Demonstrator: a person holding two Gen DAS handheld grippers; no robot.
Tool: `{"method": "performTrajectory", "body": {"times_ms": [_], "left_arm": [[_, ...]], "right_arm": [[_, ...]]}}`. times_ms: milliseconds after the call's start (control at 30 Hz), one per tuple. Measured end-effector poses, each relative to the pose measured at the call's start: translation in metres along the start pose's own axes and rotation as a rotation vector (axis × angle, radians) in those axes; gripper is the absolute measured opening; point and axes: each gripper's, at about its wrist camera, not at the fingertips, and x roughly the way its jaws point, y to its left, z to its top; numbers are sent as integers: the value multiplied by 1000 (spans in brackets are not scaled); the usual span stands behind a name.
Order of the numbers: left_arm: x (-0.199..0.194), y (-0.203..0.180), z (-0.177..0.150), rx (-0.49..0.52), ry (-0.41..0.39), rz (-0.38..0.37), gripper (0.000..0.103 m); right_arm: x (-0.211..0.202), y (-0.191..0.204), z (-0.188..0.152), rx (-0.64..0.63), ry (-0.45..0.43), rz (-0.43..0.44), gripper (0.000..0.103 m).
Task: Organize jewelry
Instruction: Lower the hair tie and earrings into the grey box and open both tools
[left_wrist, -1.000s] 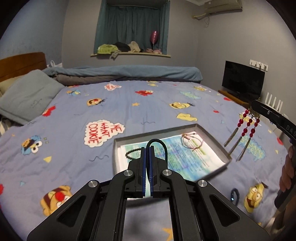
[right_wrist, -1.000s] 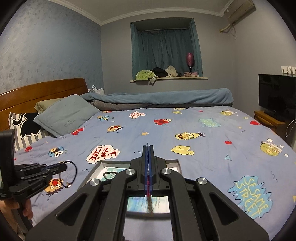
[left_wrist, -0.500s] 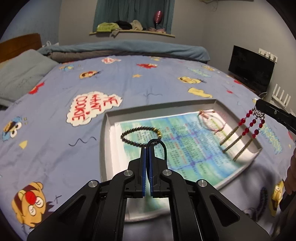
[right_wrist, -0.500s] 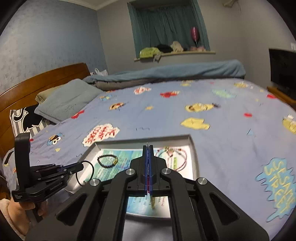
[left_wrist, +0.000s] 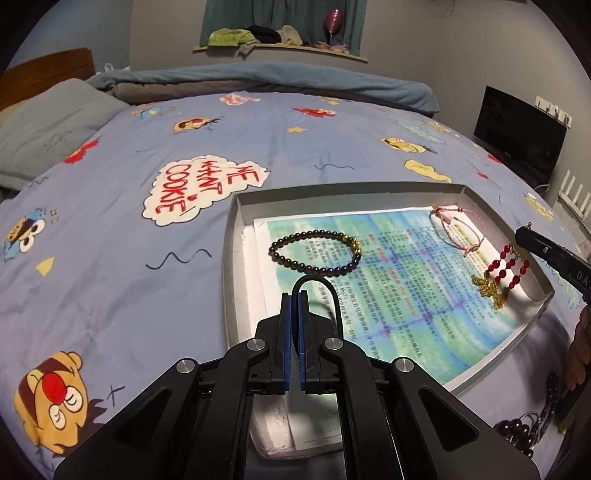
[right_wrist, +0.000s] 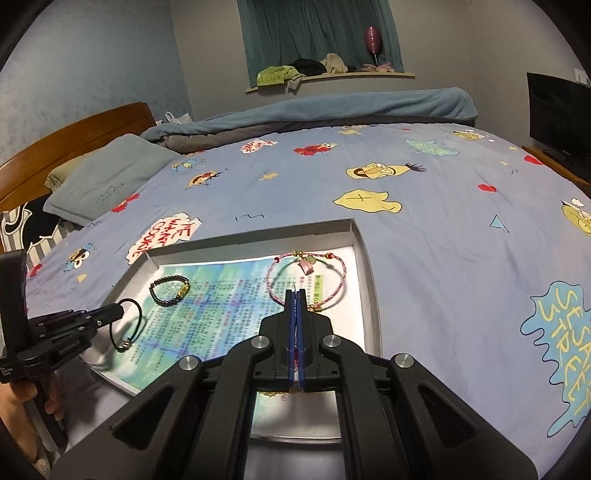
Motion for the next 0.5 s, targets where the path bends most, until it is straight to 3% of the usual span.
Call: {"method": "performTrajectory", "body": {"times_ms": [500], "left_arm": [[11,-3,-3,24,22,31,4]], "right_arm": [[14,-4,-7,-14,24,-24,1]]}}
